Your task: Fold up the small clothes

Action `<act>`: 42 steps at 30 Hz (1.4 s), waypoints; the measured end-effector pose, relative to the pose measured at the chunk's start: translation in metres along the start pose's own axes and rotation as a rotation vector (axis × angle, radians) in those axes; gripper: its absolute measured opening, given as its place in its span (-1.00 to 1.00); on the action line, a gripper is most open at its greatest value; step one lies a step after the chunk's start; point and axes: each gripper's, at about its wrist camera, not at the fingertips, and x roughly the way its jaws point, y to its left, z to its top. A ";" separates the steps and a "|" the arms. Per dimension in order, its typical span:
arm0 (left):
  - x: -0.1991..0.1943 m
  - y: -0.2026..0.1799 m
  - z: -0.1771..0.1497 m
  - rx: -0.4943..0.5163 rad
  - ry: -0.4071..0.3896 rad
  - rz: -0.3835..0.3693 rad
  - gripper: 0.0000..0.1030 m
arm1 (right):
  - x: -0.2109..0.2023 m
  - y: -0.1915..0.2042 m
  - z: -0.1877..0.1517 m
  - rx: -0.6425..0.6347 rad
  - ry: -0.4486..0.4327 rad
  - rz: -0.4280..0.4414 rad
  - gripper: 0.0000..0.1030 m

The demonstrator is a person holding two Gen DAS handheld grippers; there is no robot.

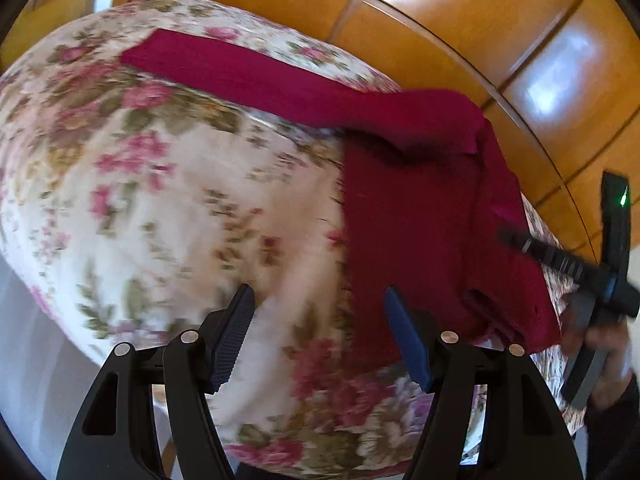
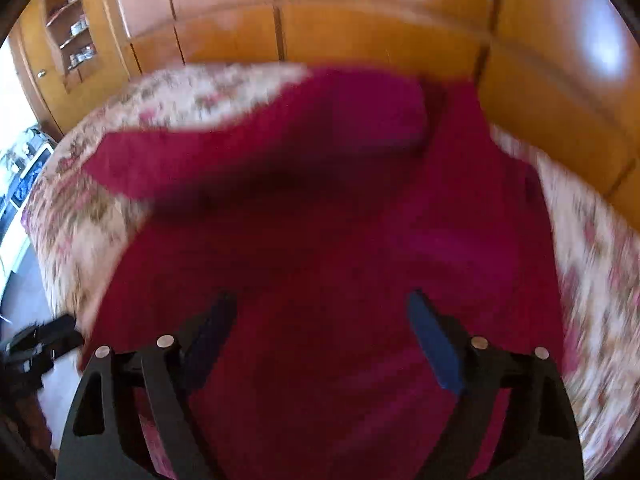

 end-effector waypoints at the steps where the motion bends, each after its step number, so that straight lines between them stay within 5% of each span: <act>1: 0.003 -0.004 0.000 0.012 0.003 0.004 0.30 | 0.005 0.005 -0.008 -0.020 0.016 0.009 0.62; 4: 0.014 -0.020 0.000 0.075 0.023 0.059 0.30 | 0.011 0.024 -0.024 -0.105 -0.026 -0.030 0.21; 7: 0.021 -0.031 -0.003 0.149 0.021 0.113 0.20 | -0.003 0.025 -0.025 -0.133 -0.066 -0.032 -0.77; 12: 0.019 -0.029 -0.005 0.174 0.021 0.122 -0.10 | -0.061 -0.023 -0.018 -0.059 -0.189 -0.084 -0.83; 15: 0.018 -0.025 -0.005 0.146 0.025 0.111 -0.10 | -0.102 -0.086 -0.020 -0.006 -0.260 -0.279 -0.83; 19: 0.020 -0.028 -0.005 0.135 0.031 0.110 -0.03 | -0.134 -0.178 -0.021 0.067 -0.248 -0.528 -0.83; 24: 0.020 -0.038 -0.006 0.165 0.037 0.123 -0.14 | -0.140 -0.267 -0.012 0.208 -0.210 -0.703 -0.83; 25: 0.020 -0.039 -0.006 0.172 0.037 0.126 -0.18 | -0.137 -0.281 -0.009 0.241 -0.201 -0.705 -0.79; 27: 0.020 -0.042 -0.008 0.184 0.036 0.134 -0.33 | -0.135 -0.294 -0.007 0.285 -0.207 -0.691 -0.42; 28: 0.020 -0.041 -0.007 0.185 0.034 0.135 -0.41 | -0.134 -0.295 -0.009 0.302 -0.218 -0.684 0.06; 29: 0.019 -0.041 -0.007 0.186 0.033 0.130 -0.59 | -0.138 -0.294 -0.013 0.309 -0.233 -0.683 0.32; 30: 0.019 -0.041 -0.007 0.185 0.038 0.113 -0.79 | -0.142 -0.288 -0.021 0.308 -0.251 -0.674 0.34; 32: 0.020 -0.043 -0.008 0.194 0.037 0.114 -0.79 | -0.140 -0.269 -0.031 0.290 -0.247 -0.624 0.34; 39: 0.025 -0.046 -0.006 0.189 0.038 0.091 -0.86 | -0.081 -0.204 -0.101 0.335 -0.026 -0.177 0.31; 42: 0.021 -0.041 -0.001 0.162 0.031 0.055 -0.87 | -0.061 -0.182 -0.123 0.341 0.031 -0.092 -0.25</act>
